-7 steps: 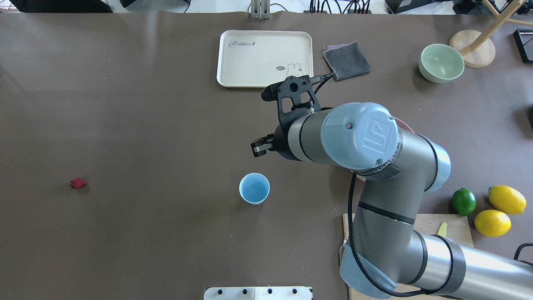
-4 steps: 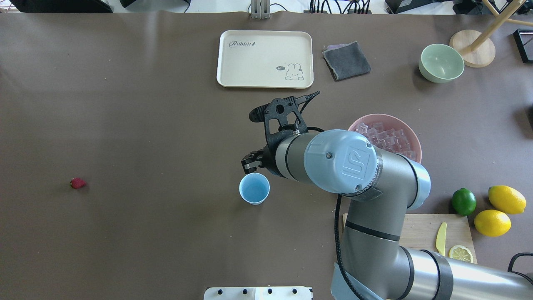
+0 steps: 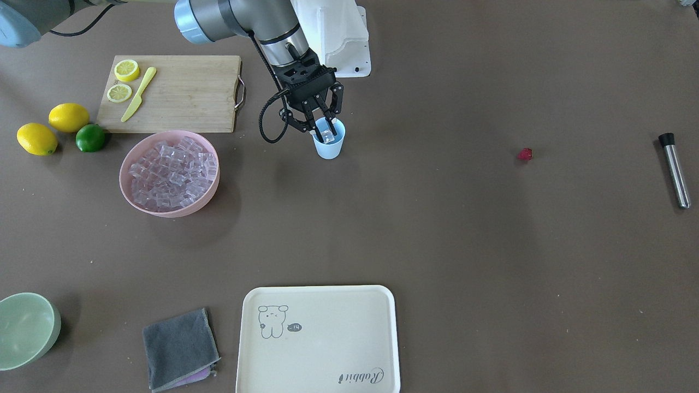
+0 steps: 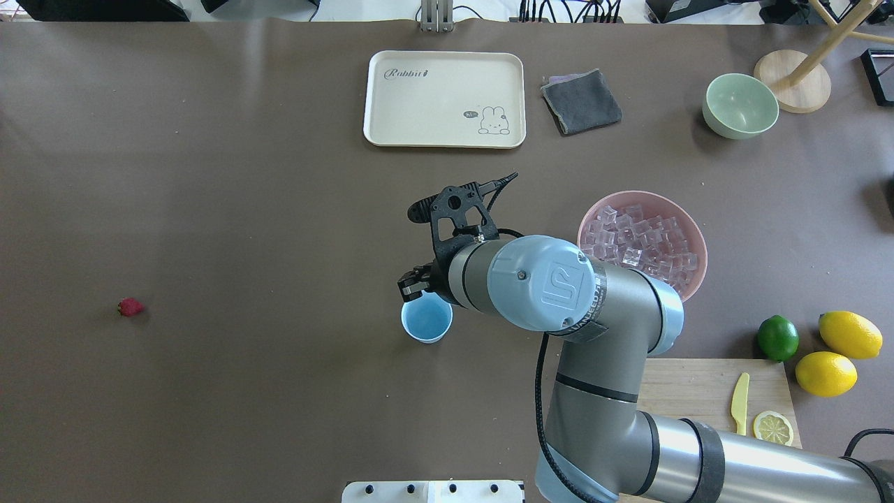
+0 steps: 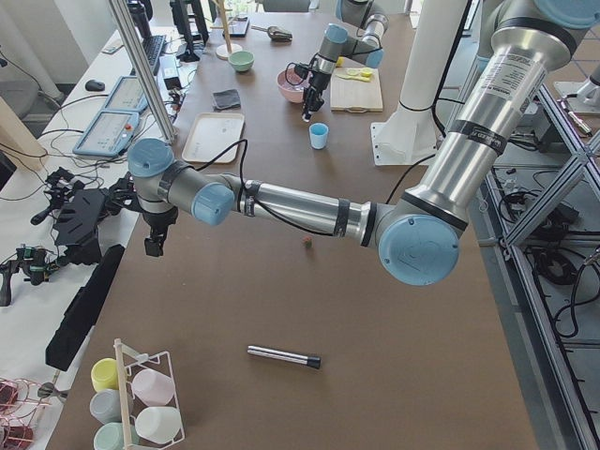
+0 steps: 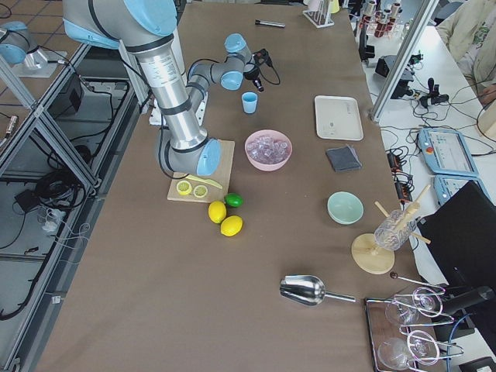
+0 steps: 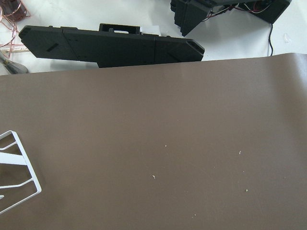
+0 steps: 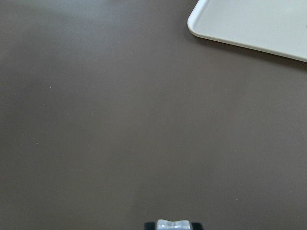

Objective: Mash ice and strawberries in cup
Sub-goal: 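Lower the right gripper to the blue cup and release the ice cube, then move the right gripper back over the pink ice bowl, then lower the right gripper into the bowl and grasp another ice cube, then carry the ice cube with the right gripper to the blue cup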

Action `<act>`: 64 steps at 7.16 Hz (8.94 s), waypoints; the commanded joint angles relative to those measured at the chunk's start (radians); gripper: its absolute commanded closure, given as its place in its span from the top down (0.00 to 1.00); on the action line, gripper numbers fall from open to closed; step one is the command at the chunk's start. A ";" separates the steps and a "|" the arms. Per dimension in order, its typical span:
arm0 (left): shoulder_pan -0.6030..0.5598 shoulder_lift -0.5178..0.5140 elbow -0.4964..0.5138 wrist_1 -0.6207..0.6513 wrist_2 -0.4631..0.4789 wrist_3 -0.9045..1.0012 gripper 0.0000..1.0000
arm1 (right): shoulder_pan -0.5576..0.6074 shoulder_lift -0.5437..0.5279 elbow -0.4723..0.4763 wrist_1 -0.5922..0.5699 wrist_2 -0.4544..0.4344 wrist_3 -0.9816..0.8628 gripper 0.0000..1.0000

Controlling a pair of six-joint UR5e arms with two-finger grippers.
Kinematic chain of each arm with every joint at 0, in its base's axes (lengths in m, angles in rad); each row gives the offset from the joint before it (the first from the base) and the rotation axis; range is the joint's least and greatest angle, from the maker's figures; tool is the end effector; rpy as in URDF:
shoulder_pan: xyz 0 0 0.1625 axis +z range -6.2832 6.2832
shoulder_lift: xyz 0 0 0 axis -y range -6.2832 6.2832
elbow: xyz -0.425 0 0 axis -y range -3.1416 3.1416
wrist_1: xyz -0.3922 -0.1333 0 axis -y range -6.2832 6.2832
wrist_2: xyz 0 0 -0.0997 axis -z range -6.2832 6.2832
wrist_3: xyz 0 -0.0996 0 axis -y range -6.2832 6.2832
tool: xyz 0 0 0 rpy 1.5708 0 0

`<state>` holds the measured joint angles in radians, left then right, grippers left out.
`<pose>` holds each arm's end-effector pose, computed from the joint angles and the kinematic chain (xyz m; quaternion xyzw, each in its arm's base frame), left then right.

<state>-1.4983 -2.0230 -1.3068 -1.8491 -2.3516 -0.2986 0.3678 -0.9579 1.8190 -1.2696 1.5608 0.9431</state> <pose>-0.0129 -0.6946 0.4897 0.1418 0.4033 -0.0141 0.9039 -0.5405 -0.3522 0.1607 0.2658 -0.4804 -0.1056 0.8291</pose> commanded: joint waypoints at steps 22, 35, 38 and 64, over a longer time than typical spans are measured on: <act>-0.026 0.066 -0.129 -0.005 -0.003 0.013 0.98 | 0.474 -0.396 0.152 -0.001 0.397 -0.013 1.00; -0.026 0.066 -0.157 -0.009 0.006 0.015 0.98 | 0.280 -0.427 0.060 -0.022 0.222 -0.003 0.78; -0.026 0.063 -0.157 -0.009 0.006 0.015 0.98 | 0.263 -0.420 0.062 -0.070 0.202 -0.001 0.70; -0.007 0.075 -0.178 -0.018 -0.046 0.003 0.98 | 0.042 -0.044 0.094 -0.013 0.029 -0.116 0.00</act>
<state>-1.5048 -1.9492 -1.4859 -1.8652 -2.3976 -0.2961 0.4315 -1.0026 1.9292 -1.3092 1.6009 0.8530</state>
